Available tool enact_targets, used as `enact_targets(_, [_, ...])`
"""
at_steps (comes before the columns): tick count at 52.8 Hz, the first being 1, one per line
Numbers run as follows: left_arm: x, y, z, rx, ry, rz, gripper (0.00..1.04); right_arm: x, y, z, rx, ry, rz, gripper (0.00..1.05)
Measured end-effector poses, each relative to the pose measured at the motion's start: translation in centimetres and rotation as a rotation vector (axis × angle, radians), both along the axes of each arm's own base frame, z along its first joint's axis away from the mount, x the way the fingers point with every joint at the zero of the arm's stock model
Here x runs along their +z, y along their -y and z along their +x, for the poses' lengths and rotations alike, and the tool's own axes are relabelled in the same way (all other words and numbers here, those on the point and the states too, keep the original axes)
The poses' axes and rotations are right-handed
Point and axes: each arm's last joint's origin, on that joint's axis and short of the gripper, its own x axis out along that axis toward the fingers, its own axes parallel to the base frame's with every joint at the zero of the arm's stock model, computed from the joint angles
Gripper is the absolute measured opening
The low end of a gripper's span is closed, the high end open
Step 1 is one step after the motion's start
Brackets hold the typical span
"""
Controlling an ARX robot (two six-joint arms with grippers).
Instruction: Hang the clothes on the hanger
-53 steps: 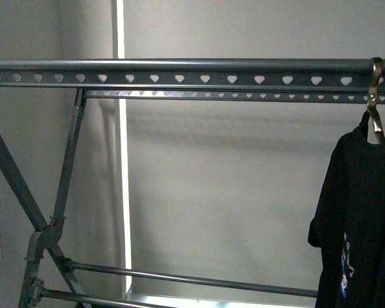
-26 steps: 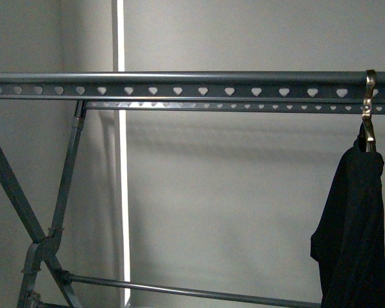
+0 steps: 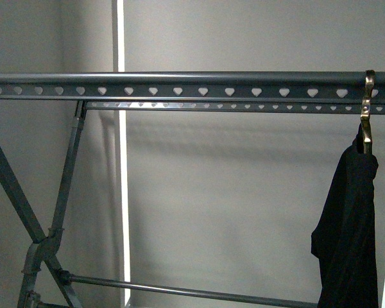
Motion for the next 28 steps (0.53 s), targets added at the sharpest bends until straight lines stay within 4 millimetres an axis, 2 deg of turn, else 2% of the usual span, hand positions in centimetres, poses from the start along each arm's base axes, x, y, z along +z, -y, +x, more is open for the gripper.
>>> enact_targets(17, [0.0,0.0,0.0,0.0,0.0,0.0,0.04,0.0,0.0,0.0,0.0,0.0,0.0,0.04])
enact_targets(23, [0.0,0.0,0.0,0.0,0.0,0.0,0.21,0.0,0.0,0.0,0.0,0.0,0.0,0.22])
enact_targets(28, [0.0,0.0,0.0,0.0,0.0,0.0,0.43,0.0,0.0,0.0,0.0,0.0,0.0,0.43])
